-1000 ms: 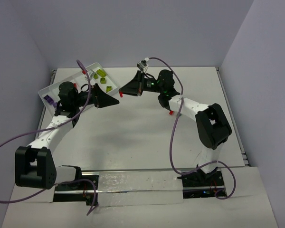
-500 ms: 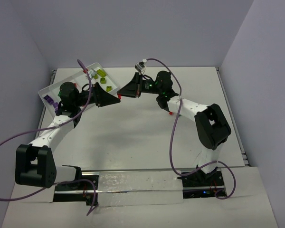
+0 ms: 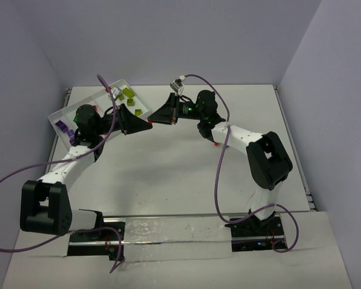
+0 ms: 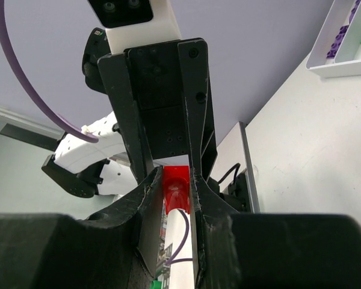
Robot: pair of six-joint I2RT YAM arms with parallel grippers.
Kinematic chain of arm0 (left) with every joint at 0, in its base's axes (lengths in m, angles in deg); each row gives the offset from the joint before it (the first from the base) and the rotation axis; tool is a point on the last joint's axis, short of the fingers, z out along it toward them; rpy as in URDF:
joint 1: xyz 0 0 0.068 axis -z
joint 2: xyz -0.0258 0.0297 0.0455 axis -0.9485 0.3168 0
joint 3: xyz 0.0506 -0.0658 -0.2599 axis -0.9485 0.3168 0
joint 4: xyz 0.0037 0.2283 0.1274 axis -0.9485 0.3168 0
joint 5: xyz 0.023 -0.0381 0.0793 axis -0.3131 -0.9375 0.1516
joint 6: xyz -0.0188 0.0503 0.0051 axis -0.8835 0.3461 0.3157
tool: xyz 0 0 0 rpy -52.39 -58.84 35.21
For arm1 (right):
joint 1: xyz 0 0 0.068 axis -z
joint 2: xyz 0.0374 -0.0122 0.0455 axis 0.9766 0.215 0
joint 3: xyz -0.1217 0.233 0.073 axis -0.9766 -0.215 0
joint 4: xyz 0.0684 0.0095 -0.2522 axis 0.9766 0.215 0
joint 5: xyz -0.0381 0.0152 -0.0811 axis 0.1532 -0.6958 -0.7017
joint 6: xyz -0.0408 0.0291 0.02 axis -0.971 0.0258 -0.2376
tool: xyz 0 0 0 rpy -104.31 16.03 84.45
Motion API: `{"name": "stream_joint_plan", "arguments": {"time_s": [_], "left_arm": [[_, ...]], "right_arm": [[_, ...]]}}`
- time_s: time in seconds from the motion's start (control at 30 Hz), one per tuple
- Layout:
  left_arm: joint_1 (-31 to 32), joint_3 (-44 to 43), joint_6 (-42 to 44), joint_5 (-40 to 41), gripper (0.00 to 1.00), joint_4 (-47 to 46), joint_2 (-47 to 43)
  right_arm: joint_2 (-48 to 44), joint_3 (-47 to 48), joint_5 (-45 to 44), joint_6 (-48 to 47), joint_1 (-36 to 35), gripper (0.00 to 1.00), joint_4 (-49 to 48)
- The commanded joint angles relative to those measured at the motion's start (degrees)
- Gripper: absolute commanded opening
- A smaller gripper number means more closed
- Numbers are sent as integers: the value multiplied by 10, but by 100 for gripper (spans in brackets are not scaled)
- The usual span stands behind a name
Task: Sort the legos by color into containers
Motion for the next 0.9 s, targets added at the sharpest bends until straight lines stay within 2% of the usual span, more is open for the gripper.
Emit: {"name": "stream_joint_plan", "arguments": {"time_s": [0.0,0.3,0.43,0.5,0.57,0.6,0.63,0.7,0.77,0.87], "left_arm": [[3,1,-17,7,42,-45,3],[3,12,-31,9,30,-63,2],[3,22,-30,11,20,-64,-8],[3,24,-17,12,10,-52,-15],[3,23,6,14,0,-21,-22],[3,23,21,13,0,-3,-24],[2,23,42,12,0,17,-30],[-1,25,77,8,0,75,-41],[-4,28,130,4,0,110,-55],[-12,3,261,16,0,266,-69]], "right_arm": [[-18,2,-8,-14,-6,0,-13],[-15,4,-10,-12,-7,0,-11],[-13,3,-9,-10,-7,0,-12],[-13,3,-9,-11,-7,7,-10],[-12,5,-8,-10,-6,39,-7],[-12,6,-8,-11,-6,48,-5],[-14,7,-9,-17,-5,73,0],[-18,10,-10,-27,-3,99,10],[-24,18,-12,-44,3,100,24],[-31,41,-21,-90,23,100,68]]}}
